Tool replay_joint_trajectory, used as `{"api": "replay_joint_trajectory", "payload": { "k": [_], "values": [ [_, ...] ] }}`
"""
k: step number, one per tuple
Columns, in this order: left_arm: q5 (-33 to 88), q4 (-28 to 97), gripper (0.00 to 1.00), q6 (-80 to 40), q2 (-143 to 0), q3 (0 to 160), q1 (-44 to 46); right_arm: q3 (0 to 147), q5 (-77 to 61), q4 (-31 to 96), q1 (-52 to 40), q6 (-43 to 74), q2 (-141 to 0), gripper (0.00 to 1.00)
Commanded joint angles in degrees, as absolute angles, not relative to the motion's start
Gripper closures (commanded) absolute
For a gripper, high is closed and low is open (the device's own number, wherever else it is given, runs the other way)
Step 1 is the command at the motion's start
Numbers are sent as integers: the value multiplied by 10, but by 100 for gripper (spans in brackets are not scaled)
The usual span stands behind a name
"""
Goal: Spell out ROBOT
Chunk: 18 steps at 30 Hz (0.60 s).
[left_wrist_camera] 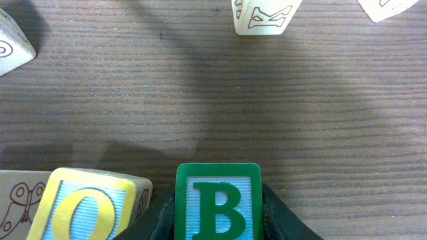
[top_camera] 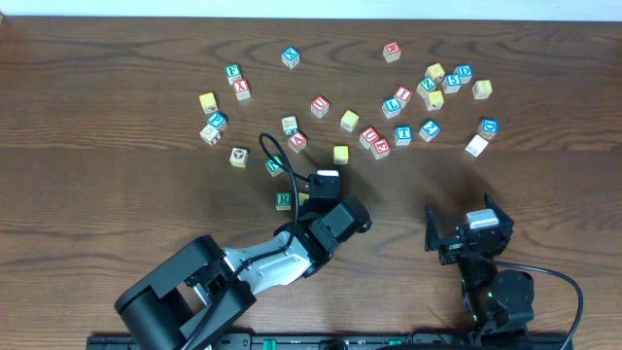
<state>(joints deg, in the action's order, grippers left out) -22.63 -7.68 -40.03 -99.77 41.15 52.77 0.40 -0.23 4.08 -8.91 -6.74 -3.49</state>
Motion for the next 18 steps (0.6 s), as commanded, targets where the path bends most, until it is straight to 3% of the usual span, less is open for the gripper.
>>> {"api": "replay_joint_trajectory", "payload": {
  "k": [1, 11, 18],
  "values": [
    [-234, -77, 65, -393, -1007, 408, 529, 3, -2, 43, -86, -74, -34, 1],
    [-234, -79, 52, -393, -1007, 408, 529, 3, -2, 43, -86, -74, -34, 1],
    [-234, -83, 51, -392, -1006, 409, 529, 3, -2, 43, -86, -74, -34, 1]
  ]
}}
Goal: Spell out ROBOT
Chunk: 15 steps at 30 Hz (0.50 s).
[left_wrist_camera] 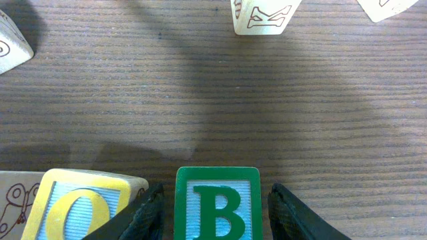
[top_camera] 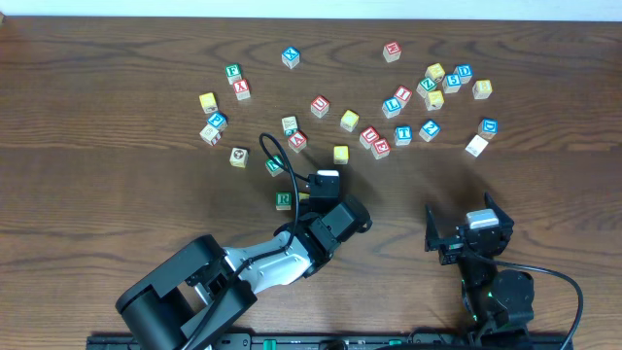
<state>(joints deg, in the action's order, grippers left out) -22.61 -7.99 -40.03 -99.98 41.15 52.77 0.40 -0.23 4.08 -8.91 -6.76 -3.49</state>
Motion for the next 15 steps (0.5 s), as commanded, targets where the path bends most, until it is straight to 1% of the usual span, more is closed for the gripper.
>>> {"api": "replay_joint_trajectory", "payload": {
  "k": [1, 7, 15],
  "values": [
    [-234, -83, 51, -392, -1006, 410, 529, 3, -2, 43, -86, -74, -34, 1],
    [-234, -83, 51, -387, -998, 413, 529, 3, -2, 43, -86, -74, -34, 1],
    [-232, -96, 51, -333, -958, 413, 529, 3, -2, 43, -86, -74, -34, 1]
  ]
}}
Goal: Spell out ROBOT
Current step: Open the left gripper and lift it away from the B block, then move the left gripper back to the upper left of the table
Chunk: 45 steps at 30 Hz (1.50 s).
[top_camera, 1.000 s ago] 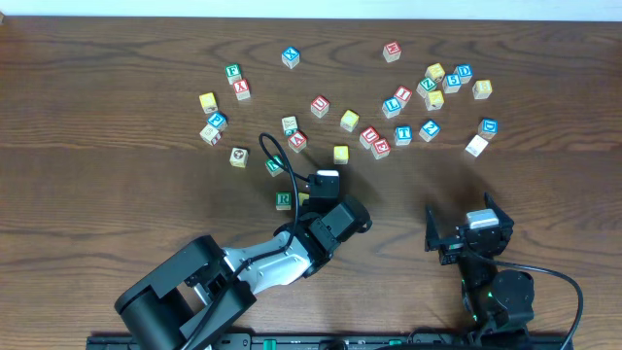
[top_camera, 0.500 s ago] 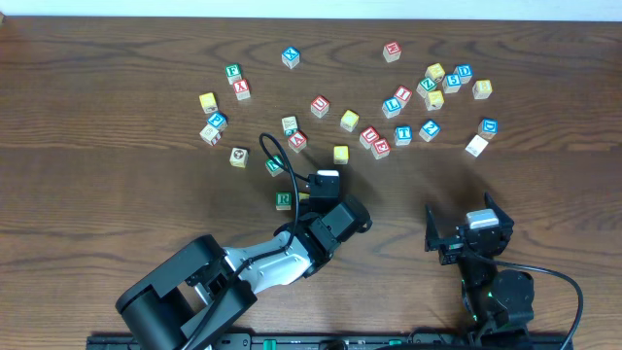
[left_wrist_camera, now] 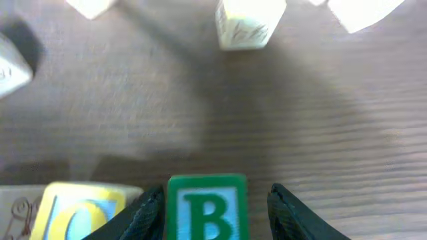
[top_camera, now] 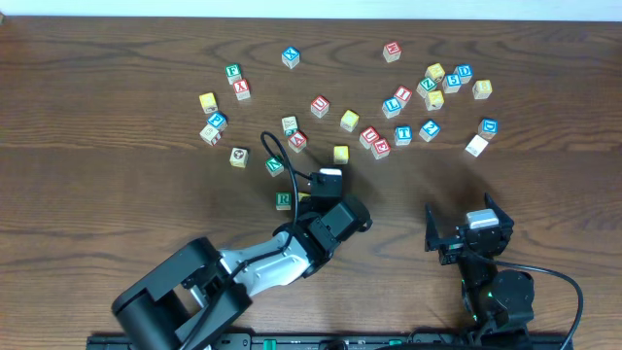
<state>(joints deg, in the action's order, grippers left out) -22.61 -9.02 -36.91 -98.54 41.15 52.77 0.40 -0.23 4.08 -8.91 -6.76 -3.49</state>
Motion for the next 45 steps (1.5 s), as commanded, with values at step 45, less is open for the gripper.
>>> {"api": "replay_joint_trajectory", "payload": {
  "k": [45],
  "values": [
    [-195, 194, 39, -180, -634, 563, 395, 3, -2, 43, -86, -74, -34, 1]
  ]
}}
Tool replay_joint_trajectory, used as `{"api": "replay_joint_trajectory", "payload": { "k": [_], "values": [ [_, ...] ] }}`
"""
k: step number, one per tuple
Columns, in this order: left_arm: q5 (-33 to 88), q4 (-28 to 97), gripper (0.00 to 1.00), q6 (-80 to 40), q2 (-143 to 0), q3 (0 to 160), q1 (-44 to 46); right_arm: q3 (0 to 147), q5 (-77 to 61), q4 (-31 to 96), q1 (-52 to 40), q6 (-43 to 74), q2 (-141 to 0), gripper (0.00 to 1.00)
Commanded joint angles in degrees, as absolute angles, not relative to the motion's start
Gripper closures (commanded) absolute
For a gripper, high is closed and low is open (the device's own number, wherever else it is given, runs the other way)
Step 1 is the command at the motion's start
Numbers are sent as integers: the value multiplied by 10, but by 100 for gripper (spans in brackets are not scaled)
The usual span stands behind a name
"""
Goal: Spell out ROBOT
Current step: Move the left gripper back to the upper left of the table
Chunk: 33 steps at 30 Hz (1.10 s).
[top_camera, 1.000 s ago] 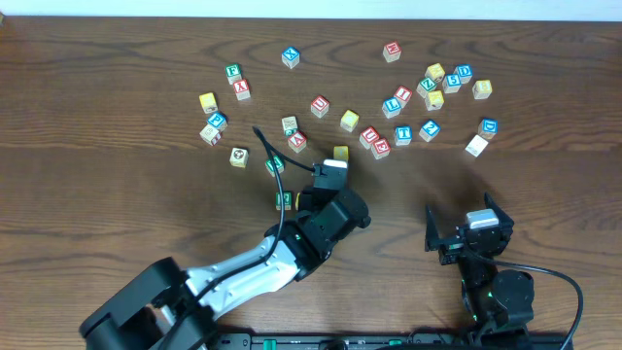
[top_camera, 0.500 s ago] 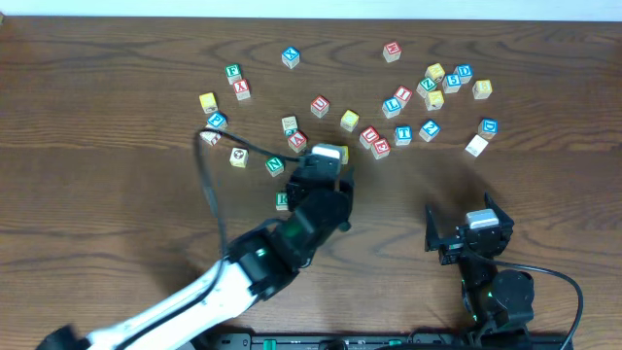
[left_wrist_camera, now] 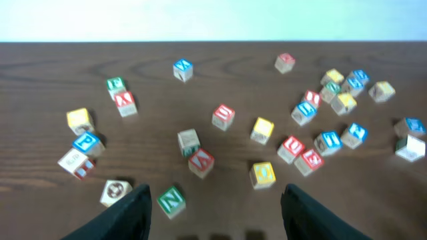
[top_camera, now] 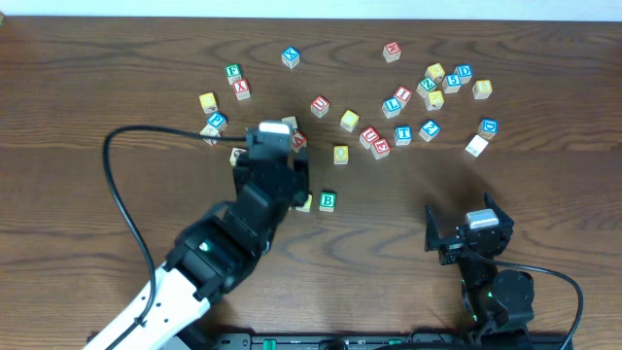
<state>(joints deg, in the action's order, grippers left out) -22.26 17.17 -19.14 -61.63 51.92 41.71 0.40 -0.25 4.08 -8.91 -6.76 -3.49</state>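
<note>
The green B block (top_camera: 328, 201) stands on the table, with a yellow block (top_camera: 304, 202) just left of it, half covered by my left arm. The R block is hidden under that arm. My left gripper (left_wrist_camera: 217, 195) is open and empty, raised high above the table, and its wrist view looks out over the scattered blocks. A green N block (left_wrist_camera: 171, 200) lies near its left finger and a yellow block (left_wrist_camera: 263, 175) ahead on the right. A blue T block (top_camera: 403, 135) sits among the far blocks. My right gripper (top_camera: 466, 228) rests open at the near right.
Many loose letter blocks are spread across the far half of the table, with a cluster at the far right (top_camera: 447, 83) and another group at the far left (top_camera: 219, 107). My left arm's cable (top_camera: 121, 185) loops over the left side.
My left gripper was low, with its open fingers either side of the B block. Now it is raised high and clear of it. The B block stays beside the yellow block.
My left gripper was shut on the B block, set down to the right of the yellow O block. Then it stood open with B resting on the table between its fingers. It was slightly higher afterwards, and now it is far above the row.
</note>
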Motion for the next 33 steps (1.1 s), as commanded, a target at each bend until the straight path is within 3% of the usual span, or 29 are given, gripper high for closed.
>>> {"api": "replay_joint_trajectory", "payload": {
  "k": [1, 14, 19, 26, 27, 33],
  "values": [
    [-189, 204, 39, -180, -643, 574, 388, 3, -2, 43, -86, -74, -34, 1],
    [-96, 308, 27, -175, -808, 708, 312, 3, -2, 43, -86, -74, -34, 1],
    [-96, 322, 9, -174, -819, 708, 301, 3, -2, 43, -86, -74, -34, 1],
    [-85, 341, 7, -174, -819, 708, 274, 3, -2, 43, -86, -74, -34, 1],
    [-68, 343, 2, -174, -818, 708, 265, 3, -2, 43, -86, -74, -34, 1],
    [117, 365, 2, -134, -814, 708, 144, 3, -2, 43, -86, -74, -34, 1]
  ]
}}
